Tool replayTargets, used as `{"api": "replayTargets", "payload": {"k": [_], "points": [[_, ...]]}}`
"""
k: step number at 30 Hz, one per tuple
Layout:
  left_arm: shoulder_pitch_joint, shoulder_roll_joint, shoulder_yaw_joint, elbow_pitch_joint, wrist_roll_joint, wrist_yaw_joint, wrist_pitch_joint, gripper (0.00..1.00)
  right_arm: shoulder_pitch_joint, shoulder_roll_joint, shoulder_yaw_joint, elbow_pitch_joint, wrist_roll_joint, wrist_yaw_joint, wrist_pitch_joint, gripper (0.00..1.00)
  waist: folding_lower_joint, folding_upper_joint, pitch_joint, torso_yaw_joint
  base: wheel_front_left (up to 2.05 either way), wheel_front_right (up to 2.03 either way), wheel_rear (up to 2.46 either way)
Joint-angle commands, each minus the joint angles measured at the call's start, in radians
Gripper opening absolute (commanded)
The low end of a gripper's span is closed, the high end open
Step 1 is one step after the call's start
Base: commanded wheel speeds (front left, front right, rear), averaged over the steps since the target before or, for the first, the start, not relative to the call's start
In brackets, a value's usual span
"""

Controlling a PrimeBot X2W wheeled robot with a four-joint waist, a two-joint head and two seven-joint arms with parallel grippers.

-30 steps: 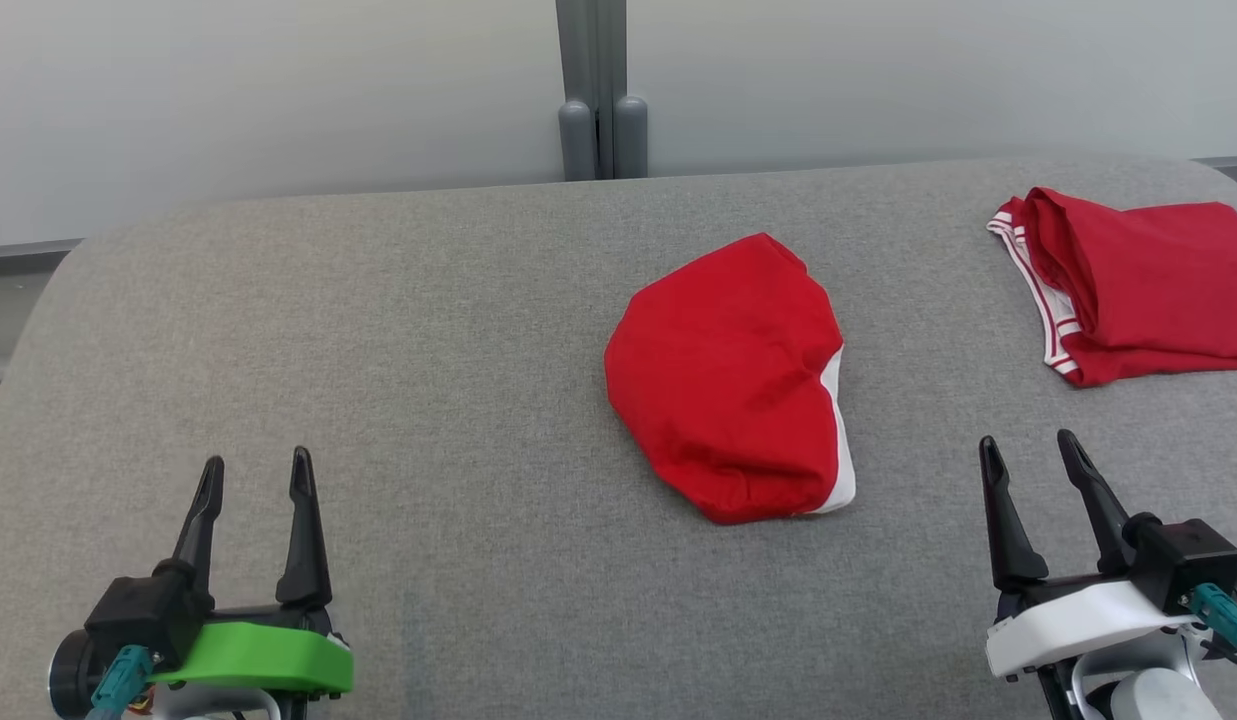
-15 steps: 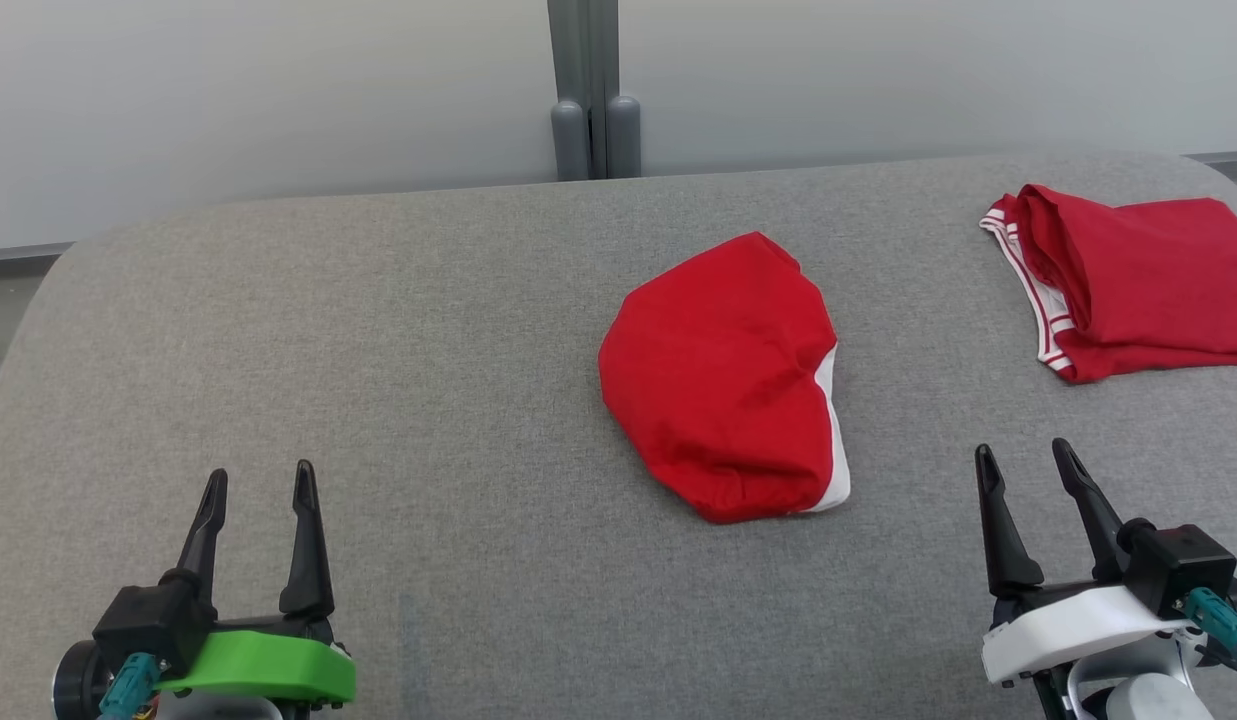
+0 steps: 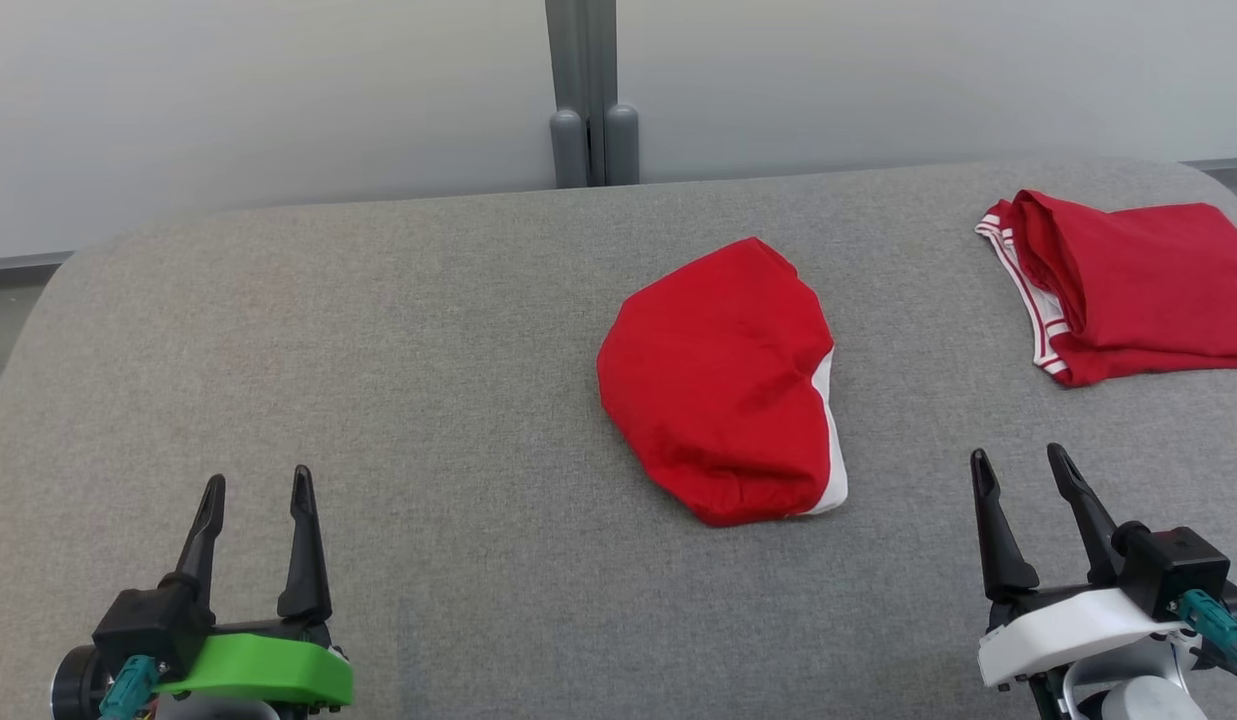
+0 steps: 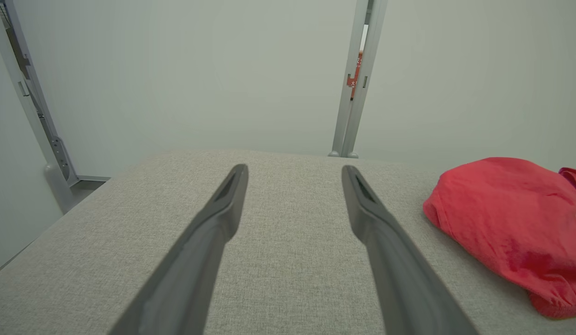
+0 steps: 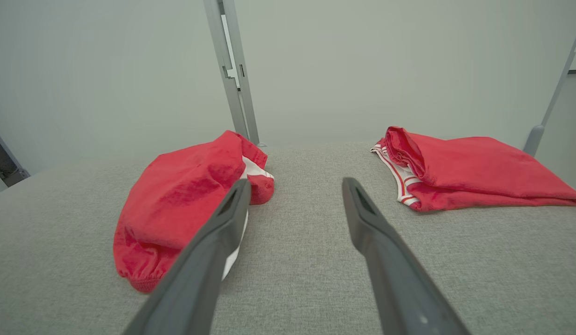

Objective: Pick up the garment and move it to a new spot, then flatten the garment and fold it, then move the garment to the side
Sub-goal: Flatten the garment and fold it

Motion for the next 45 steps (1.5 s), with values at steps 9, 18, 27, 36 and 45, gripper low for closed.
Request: {"api": "replayTargets", "payload": {"k": [9, 18, 27, 36, 45], "points": [[0.012, -0.007, 0.016, 0.000, 0.019, -0.010, -0.003, 1.00, -0.002, 0.004, -0.005, 0.010, 0.004, -0.002, -0.003, 1.00, 0.0000, 0.0000, -0.005, 0.000, 0.00, 0.00, 0.00], [-0.010, -0.013, 0.007, 0.005, 0.027, -0.014, -0.003, 1.00, -0.090, -0.012, 0.064, 0.063, 0.001, -0.002, -0.003, 1.00, 0.0000, 0.0000, 0.015, 0.027, 0.00, 0.00, 0.00], [-0.050, -0.017, -0.025, 0.009, 0.036, -0.017, -0.003, 1.00, -0.213, -0.026, 0.120, 0.243, 0.019, -0.002, -0.003, 1.00, 0.0000, 0.0000, 0.077, 0.095, 0.00, 0.00, 0.00], [-0.081, -0.019, -0.051, 0.029, 0.027, -0.015, -0.003, 1.00, -0.271, -0.019, 0.162, 0.456, 0.066, -0.002, -0.003, 1.00, 0.0000, 0.0000, 0.124, 0.156, 0.00, 0.00, 0.00], [-0.097, -0.020, -0.065, 0.040, 0.022, -0.005, -0.003, 1.00, -0.306, -0.029, 0.173, 0.529, 0.122, -0.002, -0.003, 0.00, 0.0000, 0.0000, 0.129, 0.160, 0.00, 0.00, 0.00]]}}
